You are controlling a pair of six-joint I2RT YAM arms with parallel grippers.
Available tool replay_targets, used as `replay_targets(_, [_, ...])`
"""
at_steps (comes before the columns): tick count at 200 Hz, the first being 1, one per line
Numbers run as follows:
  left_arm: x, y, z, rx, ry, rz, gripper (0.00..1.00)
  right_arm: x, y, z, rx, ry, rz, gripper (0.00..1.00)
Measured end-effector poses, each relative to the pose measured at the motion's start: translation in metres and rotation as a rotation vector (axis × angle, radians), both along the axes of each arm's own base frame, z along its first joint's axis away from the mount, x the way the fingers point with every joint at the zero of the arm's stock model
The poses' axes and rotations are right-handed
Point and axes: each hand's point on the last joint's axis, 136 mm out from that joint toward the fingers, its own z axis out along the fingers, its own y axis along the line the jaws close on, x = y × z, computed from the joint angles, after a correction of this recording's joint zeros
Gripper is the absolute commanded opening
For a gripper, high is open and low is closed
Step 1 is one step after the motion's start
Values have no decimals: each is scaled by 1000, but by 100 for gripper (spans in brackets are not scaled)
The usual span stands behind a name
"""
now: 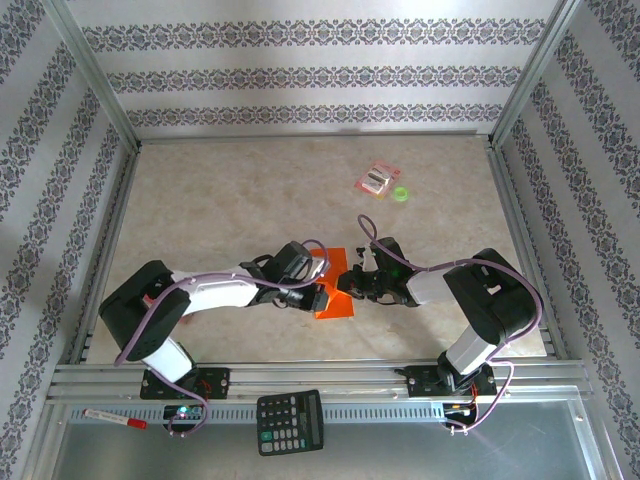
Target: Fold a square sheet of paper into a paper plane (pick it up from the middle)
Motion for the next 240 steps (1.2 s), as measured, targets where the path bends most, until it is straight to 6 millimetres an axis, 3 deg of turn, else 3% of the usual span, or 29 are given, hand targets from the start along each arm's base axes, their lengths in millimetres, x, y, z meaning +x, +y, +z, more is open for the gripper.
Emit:
replay_targets(22, [8, 1, -11, 22, 19, 16, 0, 0, 0, 0, 0, 0, 0, 0])
replay_targets(56, [6, 4, -28, 55, 51, 14, 0, 0, 0, 0, 0, 0, 0, 0])
replay_targets(152, [5, 7, -28, 21, 33, 13, 8, 0, 0, 0, 1, 2, 1, 0])
replay_targets(204, [0, 0, -17, -35, 40, 5, 9, 0, 0, 0, 0, 0, 3, 0])
replay_targets(240, [0, 1, -22, -22, 47, 7, 9, 0, -1, 0, -1, -1, 4, 0])
